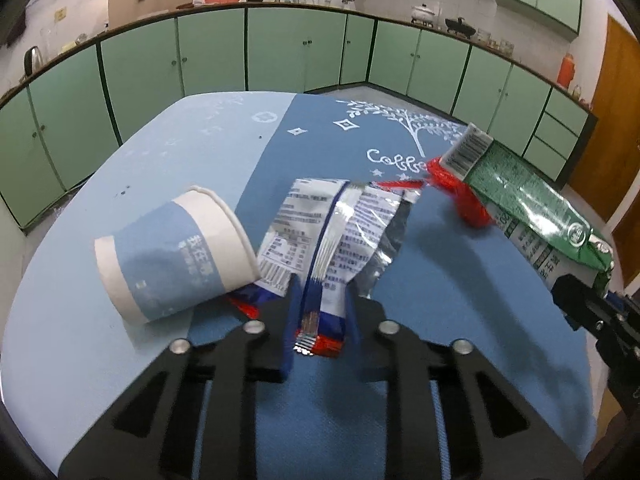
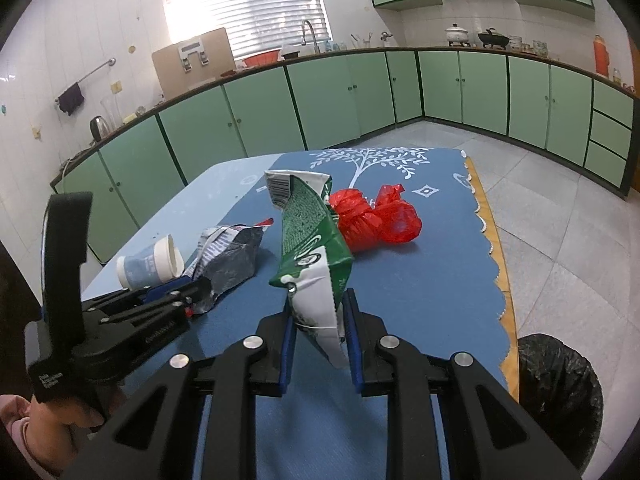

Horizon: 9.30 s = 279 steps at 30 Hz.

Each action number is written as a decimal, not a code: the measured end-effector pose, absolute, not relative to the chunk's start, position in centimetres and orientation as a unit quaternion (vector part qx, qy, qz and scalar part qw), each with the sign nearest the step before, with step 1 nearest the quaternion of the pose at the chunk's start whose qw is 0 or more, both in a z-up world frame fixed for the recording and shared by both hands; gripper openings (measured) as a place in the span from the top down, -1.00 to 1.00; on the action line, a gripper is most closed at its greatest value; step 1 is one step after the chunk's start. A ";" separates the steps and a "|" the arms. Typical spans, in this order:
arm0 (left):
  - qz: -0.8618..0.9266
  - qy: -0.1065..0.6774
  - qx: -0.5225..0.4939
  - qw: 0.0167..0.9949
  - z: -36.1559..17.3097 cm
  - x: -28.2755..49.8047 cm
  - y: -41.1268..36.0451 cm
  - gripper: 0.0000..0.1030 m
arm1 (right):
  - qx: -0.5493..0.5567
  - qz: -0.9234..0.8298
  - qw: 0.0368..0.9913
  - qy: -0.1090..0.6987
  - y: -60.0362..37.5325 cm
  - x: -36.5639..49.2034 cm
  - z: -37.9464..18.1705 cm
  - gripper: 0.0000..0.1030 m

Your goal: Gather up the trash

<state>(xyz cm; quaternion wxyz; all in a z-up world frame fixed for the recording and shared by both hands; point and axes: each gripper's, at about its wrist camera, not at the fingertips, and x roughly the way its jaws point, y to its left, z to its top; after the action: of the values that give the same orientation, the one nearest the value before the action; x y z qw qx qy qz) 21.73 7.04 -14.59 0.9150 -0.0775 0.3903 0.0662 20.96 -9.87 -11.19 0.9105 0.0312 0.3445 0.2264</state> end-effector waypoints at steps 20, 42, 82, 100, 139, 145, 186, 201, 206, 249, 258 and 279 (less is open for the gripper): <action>-0.010 0.345 -0.076 0.936 -10.6 17.1 3.3 0.80 | 0.040 0.191 0.932 0.306 -14.0 16.1 -9.2 0.57; -0.213 0.327 -0.024 0.920 -9.6 16.5 -15.9 0.80 | 0.090 -0.006 0.947 0.307 -30.9 8.8 -10.1 0.57; -0.126 0.304 -0.021 0.944 -8.4 17.7 -9.4 -0.46 | 0.094 -0.044 0.946 0.308 -31.6 10.2 -10.8 -0.76; 0.129 0.316 -0.039 0.939 -9.3 16.4 10.6 -0.60 | 0.055 0.118 0.951 0.280 -14.8 17.1 -8.3 -0.85; 0.140 0.340 -0.090 0.926 -12.1 21.0 13.1 -0.54 | 0.030 0.149 0.935 0.320 -8.3 26.2 -11.6 -0.85; 0.130 0.325 -0.088 0.933 -11.3 21.2 12.8 -0.53 | 0.025 0.136 0.934 0.330 -7.3 29.2 -11.8 -0.85; 0.055 0.322 -0.061 0.943 -9.9 21.7 6.2 -0.52 | 0.036 0.181 0.925 0.332 -11.4 22.9 -9.1 0.85; -0.076 0.313 -0.038 0.946 -8.2 19.3 -5.1 -0.52 | 0.054 0.090 0.942 0.319 -22.1 14.9 -7.4 0.86; -0.149 0.322 -0.031 0.934 -8.8 18.8 -11.1 -0.52 | 0.062 0.030 0.939 0.337 -27.4 12.4 -8.7 0.86; -0.192 0.318 -0.023 0.928 -7.6 17.4 -14.1 -0.74 | 0.110 -0.060 0.935 0.331 -33.9 9.2 -11.0 -0.69; -0.133 0.307 -0.020 0.942 -5.7 13.9 -9.8 -0.83 | 0.106 -0.024 0.943 0.314 -30.5 8.0 -7.2 -0.88; -0.099 0.250 -0.024 0.963 -0.1 1.2 -5.4 -0.84 | 0.064 0.033 0.964 0.258 -24.0 -1.2 1.5 -0.88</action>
<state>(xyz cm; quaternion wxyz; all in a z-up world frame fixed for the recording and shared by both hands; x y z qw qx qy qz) 1.24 -5.37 -0.10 0.9628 -0.0239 0.2505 -0.0987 -1.18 -24.04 1.49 0.9636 0.0636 0.2575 0.0326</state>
